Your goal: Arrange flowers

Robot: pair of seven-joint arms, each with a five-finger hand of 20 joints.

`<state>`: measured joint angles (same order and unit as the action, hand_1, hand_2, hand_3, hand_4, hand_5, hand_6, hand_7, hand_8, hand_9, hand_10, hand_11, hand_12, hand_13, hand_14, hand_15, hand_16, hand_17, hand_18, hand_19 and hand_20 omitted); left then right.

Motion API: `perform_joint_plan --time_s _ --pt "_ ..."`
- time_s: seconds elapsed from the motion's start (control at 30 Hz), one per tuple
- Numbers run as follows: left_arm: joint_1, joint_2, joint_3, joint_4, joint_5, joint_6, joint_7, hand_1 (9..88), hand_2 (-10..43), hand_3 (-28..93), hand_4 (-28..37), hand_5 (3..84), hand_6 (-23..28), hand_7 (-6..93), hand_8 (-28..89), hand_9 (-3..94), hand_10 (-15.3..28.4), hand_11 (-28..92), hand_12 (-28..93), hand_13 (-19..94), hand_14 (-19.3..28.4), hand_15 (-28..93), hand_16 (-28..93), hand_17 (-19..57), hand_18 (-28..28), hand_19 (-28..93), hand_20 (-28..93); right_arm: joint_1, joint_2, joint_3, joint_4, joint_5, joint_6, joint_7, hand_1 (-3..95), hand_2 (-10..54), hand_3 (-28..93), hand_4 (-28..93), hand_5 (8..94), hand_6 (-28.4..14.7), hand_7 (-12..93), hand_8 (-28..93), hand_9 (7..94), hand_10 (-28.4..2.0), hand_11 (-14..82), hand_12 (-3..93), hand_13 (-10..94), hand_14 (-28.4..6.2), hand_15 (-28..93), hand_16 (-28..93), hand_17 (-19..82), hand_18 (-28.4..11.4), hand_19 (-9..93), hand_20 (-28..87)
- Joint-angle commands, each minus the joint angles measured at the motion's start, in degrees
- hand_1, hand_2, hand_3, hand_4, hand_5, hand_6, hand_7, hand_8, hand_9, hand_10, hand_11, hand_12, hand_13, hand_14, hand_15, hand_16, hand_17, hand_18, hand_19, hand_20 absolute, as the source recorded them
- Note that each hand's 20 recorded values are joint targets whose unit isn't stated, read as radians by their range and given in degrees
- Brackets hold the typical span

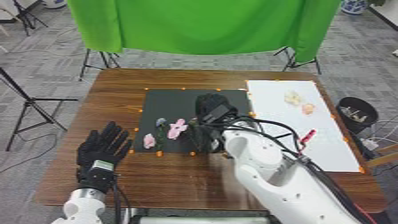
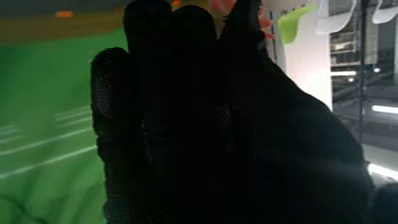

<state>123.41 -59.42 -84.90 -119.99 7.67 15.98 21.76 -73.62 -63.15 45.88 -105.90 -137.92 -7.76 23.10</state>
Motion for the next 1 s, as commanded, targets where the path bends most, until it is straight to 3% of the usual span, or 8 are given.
perform_joint_plan --time_s 0.03,0.37,0.47,0.57,0.63,1.0 --pt "0.87 -0.34 -0.37 0.04 0.12 -0.43 -0.24 28.6 18.3 73 -28.3 42.0 9.7 21.1 -11 33.3 15.8 30 10 25 16.6 46 -9 -7.0 14.6 39 10 1.08 -0.07 0.35 3.02 -0.63 1.23 2.09 60.9 -1.3 68 -28 76.7 0.7 21 2 84.0 -10.5 14.1 34.4 76 -7.4 25 40 30 -17.8 70 34" --pt "0.51 -0.36 -0.33 0.15 -0.11 -0.23 0.06 28.6 18.4 73 -28.3 42.0 9.7 21.1 -10 33.4 15.7 30 10 25 16.6 46 -9 -7.0 14.6 39 10 1.57 -1.79 -0.50 3.71 0.08 -0.87 1.29 60.4 -1.3 69 -28 75.7 0.6 19 1 83.3 -10.5 12.9 33.4 75 -7.2 24 40 30 -17.9 70 34" --pt "0.10 -0.54 -0.17 0.39 0.10 -0.39 -0.58 28.6 18.4 73 -28.3 42.0 9.7 21.1 -10 33.4 15.7 30 11 25 16.6 46 -9 -6.9 14.6 39 10 1.42 -1.97 -0.53 3.39 -0.39 -1.85 1.02 59.8 -1.6 69 -28 75.5 0.6 19 1 83.1 -10.5 12.7 33.3 74 -7.0 24 40 30 -18.0 70 33" --pt "0.20 -0.48 -0.17 0.06 0.00 -0.13 -0.25 28.6 18.4 73 -28.3 42.1 9.7 21.1 -10 33.3 15.6 30 10 25 16.6 46 -9 -7.0 14.6 39 10 0.80 -1.97 0.33 2.47 -0.41 -5.04 0.54 58.8 -3.8 69 -28 74.0 0.5 18 0 81.6 -10.4 10.1 31.9 72 -7.1 24 39 29 -18.1 69 32" --pt "0.46 -0.18 -0.57 -0.06 0.28 -0.50 -0.10 28.8 18.1 74 -28.3 42.0 9.7 21.0 -10 33.2 15.6 30 10 24 16.4 46 -9 -6.9 14.6 39 9 0.38 -1.85 0.63 2.36 -0.51 -4.88 0.44 58.1 -5.3 70 -28 73.5 0.5 18 0 80.7 -10.4 8.9 31.0 71 -7.2 23 39 28 -18.0 67 31" --pt "0.44 -0.34 -0.64 -0.13 -0.23 0.29 -0.11 29.3 17.7 73 -28.3 41.7 9.7 21.3 -11 32.9 15.5 30 10 24 16.2 45 -9 -6.9 14.5 39 9 0.07 -1.90 1.51 0.54 1.50 -7.89 1.52 54.0 -9.5 74 -28 68.9 0.6 20 -4 75.8 -11.0 10.6 25.2 69 -7.6 23 36 27 -18.1 65 27"
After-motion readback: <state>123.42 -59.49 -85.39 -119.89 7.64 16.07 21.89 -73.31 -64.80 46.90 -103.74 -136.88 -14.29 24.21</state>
